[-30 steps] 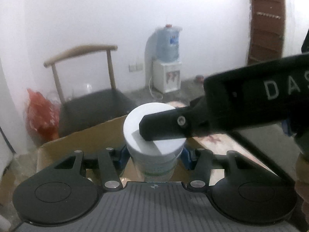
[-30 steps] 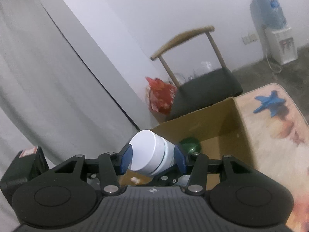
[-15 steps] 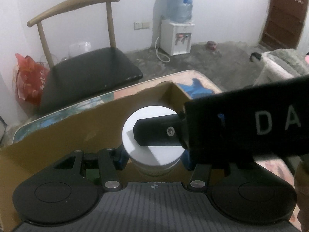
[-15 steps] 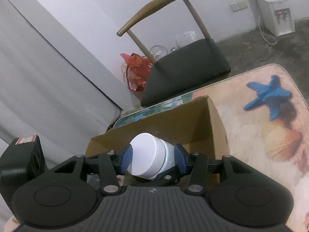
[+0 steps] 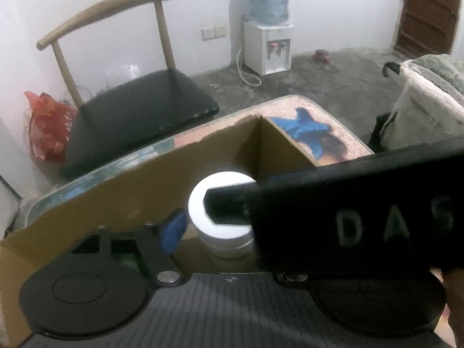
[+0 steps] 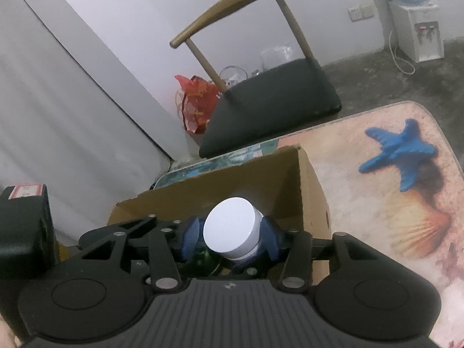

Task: Organize rigid objects
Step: 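Carry the pill bottle into the cardboard box and open the right gripper, then move the right tool back down to the clear glass cup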

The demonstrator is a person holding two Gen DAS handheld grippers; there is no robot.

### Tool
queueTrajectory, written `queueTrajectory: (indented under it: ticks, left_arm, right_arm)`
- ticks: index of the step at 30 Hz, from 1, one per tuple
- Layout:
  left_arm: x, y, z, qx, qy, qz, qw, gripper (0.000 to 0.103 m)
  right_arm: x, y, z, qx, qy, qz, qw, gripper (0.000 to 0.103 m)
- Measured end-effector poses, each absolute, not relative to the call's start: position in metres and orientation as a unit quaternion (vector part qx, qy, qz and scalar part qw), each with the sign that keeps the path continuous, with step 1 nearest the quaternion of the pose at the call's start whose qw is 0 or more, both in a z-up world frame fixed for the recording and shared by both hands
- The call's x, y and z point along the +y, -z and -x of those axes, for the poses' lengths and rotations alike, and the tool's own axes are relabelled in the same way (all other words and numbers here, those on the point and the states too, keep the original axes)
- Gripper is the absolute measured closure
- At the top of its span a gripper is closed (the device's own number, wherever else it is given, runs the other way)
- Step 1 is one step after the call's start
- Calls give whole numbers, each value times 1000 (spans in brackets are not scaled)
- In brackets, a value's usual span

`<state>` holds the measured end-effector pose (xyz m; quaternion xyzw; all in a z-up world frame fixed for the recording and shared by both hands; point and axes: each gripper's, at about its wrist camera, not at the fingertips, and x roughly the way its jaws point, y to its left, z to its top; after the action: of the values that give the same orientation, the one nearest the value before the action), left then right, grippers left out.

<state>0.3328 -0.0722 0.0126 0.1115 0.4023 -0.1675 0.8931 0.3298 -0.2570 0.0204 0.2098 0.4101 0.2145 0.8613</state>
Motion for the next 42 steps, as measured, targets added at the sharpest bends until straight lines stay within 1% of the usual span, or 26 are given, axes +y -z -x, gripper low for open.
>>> queueTrajectory:
  ticks: [2,4,5,6,10,13,14,17,21,24,29,36,42]
  left_arm:
    - [-70,-20,-330,395,169,-111,896,23]
    - [-66,-29,-321,387,172,-108,899,20]
    - [-63,-35,-313,381,176,-107,901,20]
    - [-59,-41,-304,375,181,-107,903,19]
    - [-42,-70,-261,339,188,-111,915,18]
    - [-18,-100,-216,298,194,-91,930,11]
    - [-9,-109,-200,283,193,-85,936,8]
    - [18,-133,-152,245,180,-67,950,5]
    - [53,-143,-93,209,156,-38,965,2]
    - [77,-136,-60,203,137,-14,969,1]
    - [110,-101,-38,234,91,16,968,1]
    - [138,-41,-41,295,59,32,953,1]
    - [137,0,-58,321,73,-2,944,1]
  right_arm:
    - [-262,-28,-321,398,-206,-219,867,50]
    - [-269,-41,-306,380,-195,-224,876,44]
    - [-272,-47,-296,368,-191,-225,882,43]
    - [-276,-56,-281,351,-189,-227,889,43]
    - [-291,-89,-217,282,-188,-249,907,30]
    - [-302,-104,-167,242,-195,-276,909,26]
    - [-304,-107,-151,232,-197,-284,909,25]
    - [-305,-111,-108,215,-198,-297,909,24]
    - [-295,-114,-61,203,-199,-299,911,23]
    - [-284,-112,-34,201,-204,-294,912,18]
    - [-256,-96,-18,232,-206,-273,910,18]
    - [-201,-61,-29,287,-227,-220,904,18]
    - [-141,-30,-61,343,-268,-166,885,18]
